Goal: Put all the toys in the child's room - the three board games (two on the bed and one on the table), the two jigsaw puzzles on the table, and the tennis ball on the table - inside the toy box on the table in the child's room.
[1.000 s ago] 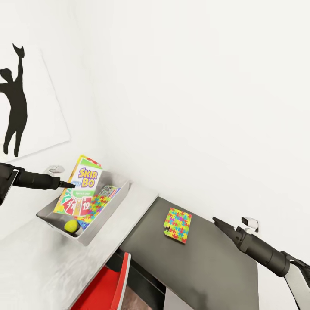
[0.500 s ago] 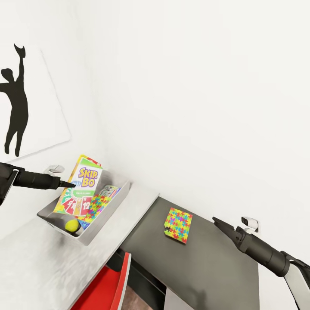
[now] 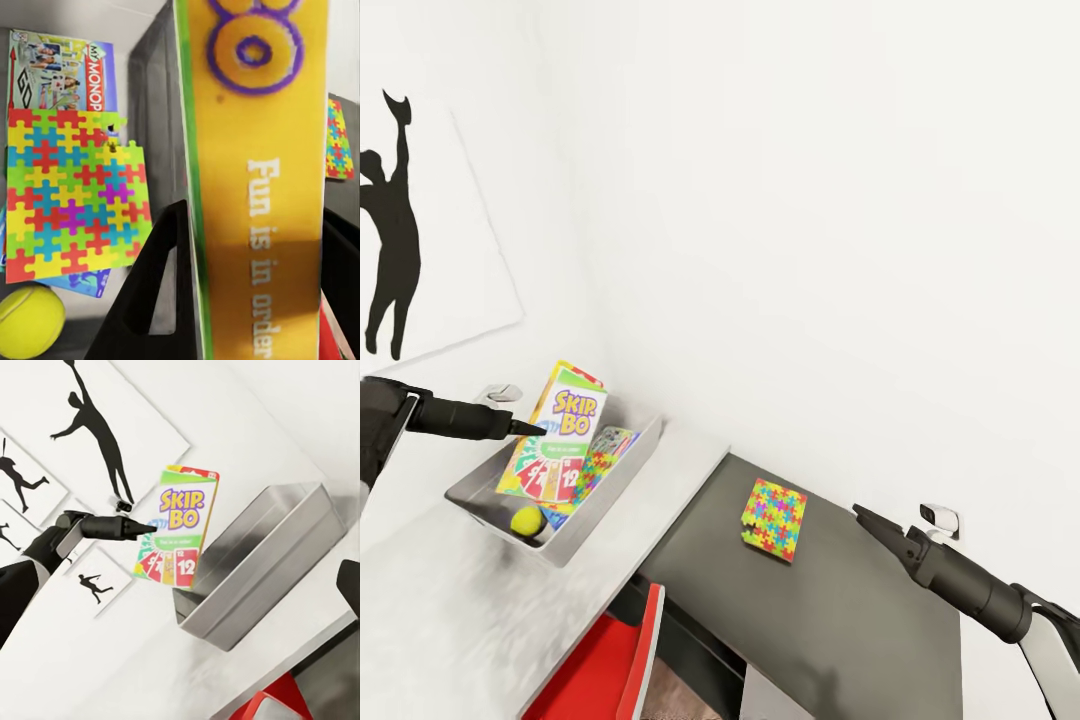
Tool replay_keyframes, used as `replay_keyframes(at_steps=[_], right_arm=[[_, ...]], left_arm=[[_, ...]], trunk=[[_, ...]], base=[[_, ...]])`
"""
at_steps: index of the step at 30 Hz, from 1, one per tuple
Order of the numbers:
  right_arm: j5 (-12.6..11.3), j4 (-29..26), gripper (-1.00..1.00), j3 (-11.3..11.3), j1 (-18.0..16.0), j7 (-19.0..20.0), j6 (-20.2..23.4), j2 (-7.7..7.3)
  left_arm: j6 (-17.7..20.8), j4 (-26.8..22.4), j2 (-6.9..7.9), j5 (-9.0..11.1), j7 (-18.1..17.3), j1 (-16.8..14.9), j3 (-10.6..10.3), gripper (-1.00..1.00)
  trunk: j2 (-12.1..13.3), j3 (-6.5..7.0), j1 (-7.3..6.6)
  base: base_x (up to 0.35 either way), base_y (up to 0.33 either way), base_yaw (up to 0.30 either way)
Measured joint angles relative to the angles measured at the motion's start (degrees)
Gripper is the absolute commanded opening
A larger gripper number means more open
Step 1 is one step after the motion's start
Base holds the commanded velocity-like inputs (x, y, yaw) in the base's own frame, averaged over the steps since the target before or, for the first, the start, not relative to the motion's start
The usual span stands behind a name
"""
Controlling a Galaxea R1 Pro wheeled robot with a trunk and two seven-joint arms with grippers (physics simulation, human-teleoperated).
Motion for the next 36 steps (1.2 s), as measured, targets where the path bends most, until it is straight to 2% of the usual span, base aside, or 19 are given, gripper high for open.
replay_keyframes(at_steps=[5,6,11,17,29,36], right_arm=[[0.00,0.00,1.00,0.00,0.00,-0.04,0.00,-0.04],[0.00,0.00,1.00,0.00,0.00,-0.04,-0.01,-0.05],[0.00,0.00,1.00,0.01,0.00,-0.12,0.00,-0.02],[0.00,0.00,1.00,0.01,0.00,-0.13,0.00,-0.05],[0.00,0.00,1.00,0.01,0.00,-0.07,0.00,-0.05],[0.00,0.00,1.00,0.01,0.00,-0.13,0.00,-0.05]], left_arm=[[0.09,-0.01,-1.08,-0.41,0.86,-1.94,-0.03,-1.00],[0.06,-0.01,-1.27,-0.55,2.02,-3.12,0.00,-1.00],[0.23,0.07,-1.78,-0.35,6.42,-4.85,-0.05,-1.00],[0.09,1.41,-2.14,-0.43,7.94,-7.73,0.06,-1.00],[-0.66,3.72,-3.11,-0.19,9.88,-8.68,0.10,-1.00],[-5.20,5.62,-2.57,-0.15,9.11,-8.75,0.18,-1.00]], trunk=[[-0.01,-0.46,0.00],[0.00,-0.54,0.00],[0.00,-1.01,0.00],[0.00,-1.56,0.00],[-0.01,-2.68,0.00],[-0.01,-3.32,0.00]], base=[[0.000,0.000,0.000],[0.000,0.000,0.000],[0.000,0.000,0.000],[0.000,0.000,0.000],[0.000,0.000,0.000],[0.000,0.000,0.000]])
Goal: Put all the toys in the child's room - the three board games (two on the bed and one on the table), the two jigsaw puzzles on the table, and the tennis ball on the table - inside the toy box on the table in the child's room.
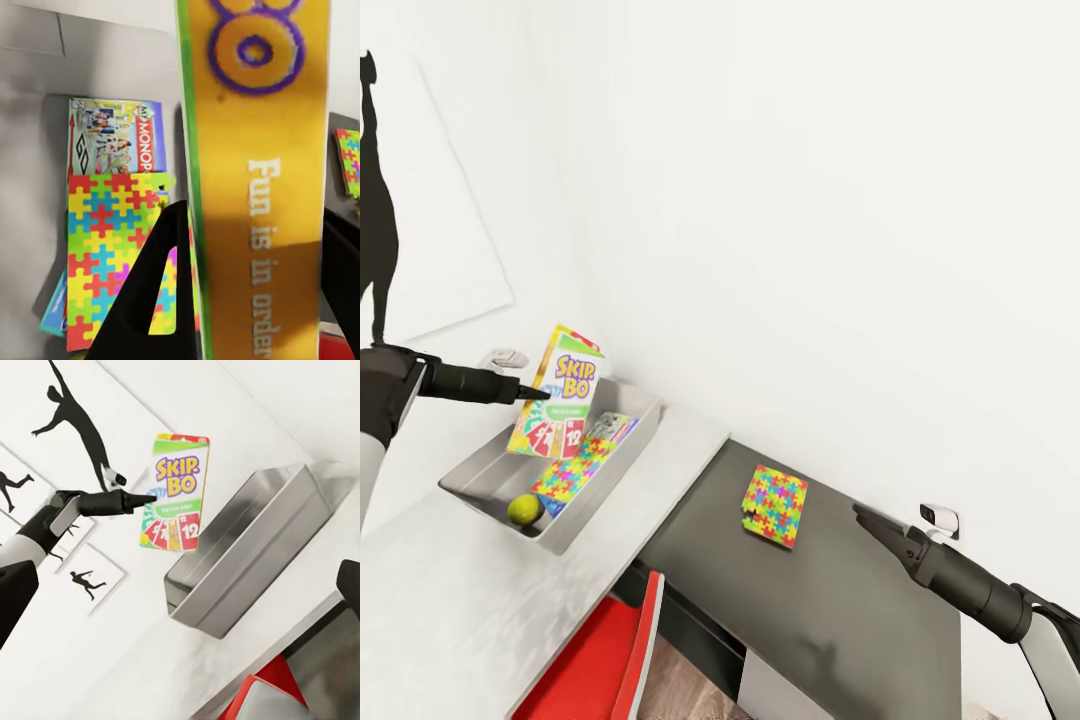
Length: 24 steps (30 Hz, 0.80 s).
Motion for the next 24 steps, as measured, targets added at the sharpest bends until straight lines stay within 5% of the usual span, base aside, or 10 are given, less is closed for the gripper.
replay_keyframes(at_steps=[7,24], right_arm=[[0.00,0.00,1.00,0.02,0.00,-0.01,0.00,0.00],[0.00,0.00,1.00,0.09,0.00,0.08,0.00,0.00]], left_arm=[[-3.47,2.76,0.13,0.05,-1.10,-0.01,-0.02,-1.00],[-3.77,3.18,0.13,-0.49,-0.55,-0.02,-0.01,-1.00]], trunk=[[0.00,-0.65,0.00],[0.00,-2.22,0.00]], base=[[0.000,0.000,0.000],[0.000,0.000,0.000]])
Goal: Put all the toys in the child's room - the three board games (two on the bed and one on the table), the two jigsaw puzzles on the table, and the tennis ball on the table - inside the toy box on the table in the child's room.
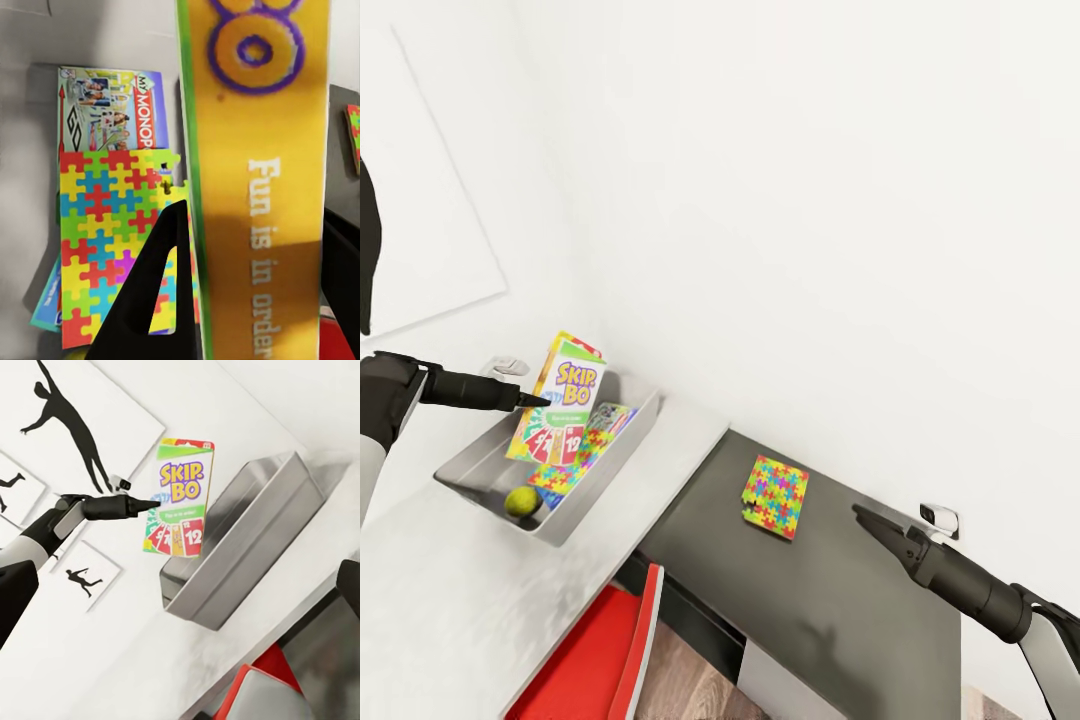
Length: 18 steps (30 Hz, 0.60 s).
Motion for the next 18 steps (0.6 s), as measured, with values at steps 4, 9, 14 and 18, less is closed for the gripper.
replay_keyframes(at_steps=[4,9,14,18], right_arm=[[0.00,0.00,1.00,0.00,0.00,0.00,0.00,0.00],[0.00,0.00,1.00,0.00,0.00,0.04,0.00,0.00],[0.00,0.00,1.00,-0.05,0.00,0.08,0.00,0.00],[0.00,-0.01,1.00,-0.08,0.00,0.13,0.00,0.00]], left_arm=[[0.19,0.00,0.03,0.09,0.07,0.00,0.02,-1.00],[0.35,0.00,0.07,0.19,0.21,0.00,0.07,-1.00],[0.39,0.07,0.15,0.29,0.22,-0.02,0.08,-1.00],[0.30,0.08,0.22,0.32,0.19,-0.14,0.09,-1.00]], trunk=[[0.00,-0.37,0.00],[0.00,-0.83,0.00],[0.00,-1.29,0.00],[0.00,-1.66,0.00]], base=[[0.000,0.000,0.000],[0.000,0.000,0.000],[0.000,0.000,0.000],[0.000,0.000,0.000]])
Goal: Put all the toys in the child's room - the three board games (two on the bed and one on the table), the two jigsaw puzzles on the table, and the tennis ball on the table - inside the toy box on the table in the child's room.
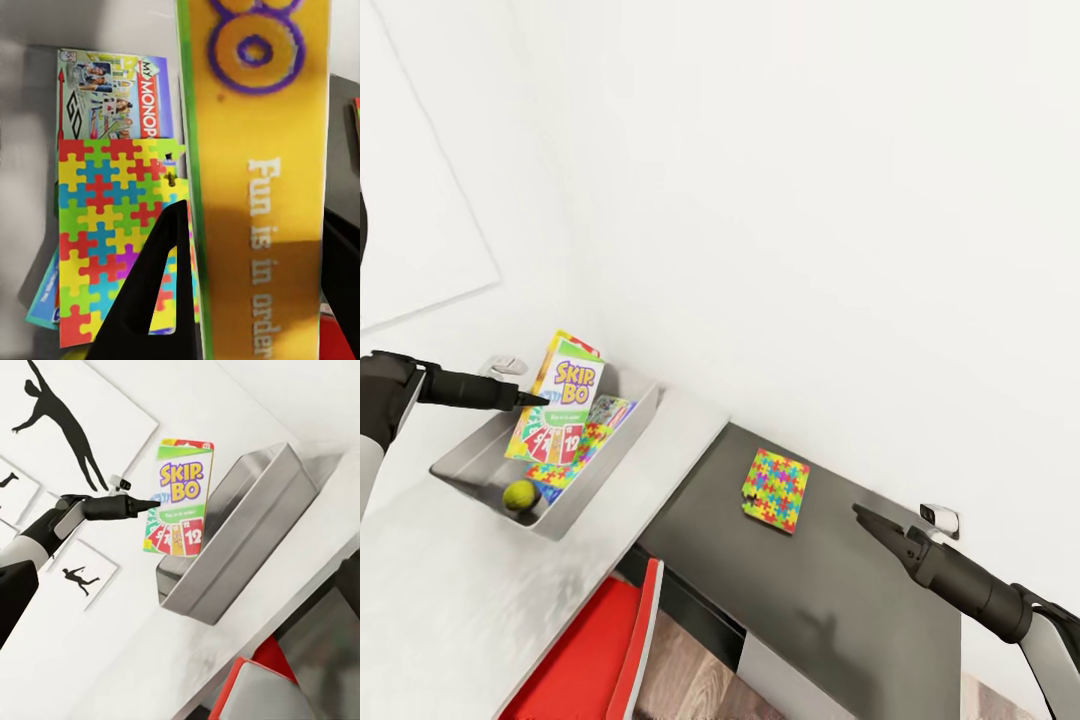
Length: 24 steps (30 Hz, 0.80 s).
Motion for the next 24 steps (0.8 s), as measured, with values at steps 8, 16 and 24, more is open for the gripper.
replay_keyframes(at_steps=[8,16,24], right_arm=[[0.00,0.01,1.00,-0.31,0.20,0.31,0.00,-0.06],[0.04,0.01,1.00,-0.71,0.53,0.55,0.00,0.70],[0.03,0.01,1.00,-0.65,0.53,0.50,0.00,0.88]], left_arm=[[0.02,0.00,0.11,0.08,-0.01,-0.19,0.00,-1.00],[0.60,1.10,-1.22,0.47,-1.34,-0.28,0.07,-1.00],[0.33,0.81,-2.42,0.46,-1.60,-0.31,0.11,-1.00]], trunk=[[-0.01,-0.58,0.00],[-0.01,-0.63,0.00],[-0.01,-0.63,0.00]], base=[[0.000,0.000,0.000],[0.000,0.000,0.000],[0.000,0.000,0.000]])
